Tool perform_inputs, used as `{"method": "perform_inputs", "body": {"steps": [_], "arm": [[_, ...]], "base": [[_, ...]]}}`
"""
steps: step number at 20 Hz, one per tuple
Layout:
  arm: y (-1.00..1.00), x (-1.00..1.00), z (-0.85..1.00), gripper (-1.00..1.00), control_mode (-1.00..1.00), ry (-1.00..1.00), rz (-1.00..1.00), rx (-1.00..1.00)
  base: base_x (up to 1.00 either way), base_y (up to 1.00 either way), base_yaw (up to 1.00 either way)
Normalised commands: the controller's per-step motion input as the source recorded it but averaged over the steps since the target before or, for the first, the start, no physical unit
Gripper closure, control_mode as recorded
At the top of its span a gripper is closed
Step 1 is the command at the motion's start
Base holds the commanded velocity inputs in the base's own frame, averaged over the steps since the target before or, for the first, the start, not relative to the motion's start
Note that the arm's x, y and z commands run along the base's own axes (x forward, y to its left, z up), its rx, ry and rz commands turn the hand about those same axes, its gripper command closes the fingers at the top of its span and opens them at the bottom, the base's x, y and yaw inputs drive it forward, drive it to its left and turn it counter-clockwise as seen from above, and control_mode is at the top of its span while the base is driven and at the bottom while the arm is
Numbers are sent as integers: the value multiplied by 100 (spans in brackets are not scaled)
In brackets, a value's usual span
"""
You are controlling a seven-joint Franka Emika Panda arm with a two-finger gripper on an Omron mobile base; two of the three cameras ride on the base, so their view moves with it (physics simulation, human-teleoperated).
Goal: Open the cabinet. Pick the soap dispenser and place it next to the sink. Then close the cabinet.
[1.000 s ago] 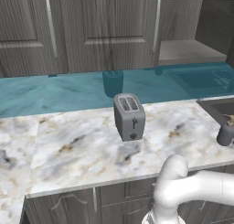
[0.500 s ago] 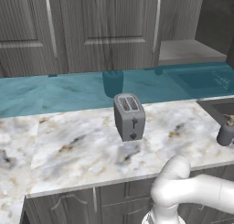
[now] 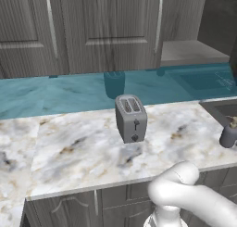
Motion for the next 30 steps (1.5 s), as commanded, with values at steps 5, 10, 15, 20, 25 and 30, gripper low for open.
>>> {"method": "perform_inputs", "body": {"steps": [5,10,15,20,25,30], "arm": [[71,25,47,-100,-100,4,-11,0],[47,27,35,-100,-100,10,-4,-5],[14,26,36,-100,-100,13,0,-10],[11,14,17,-100,-100,7,-1,-7],[17,18,13,-100,-100,0,-1,-3],[28,35,0,-100,-100,0,0,0]], "base": [[0,0,0],[0,0,0],[0,0,0],[0,0,0],[0,0,0],[0,0,0]]}}
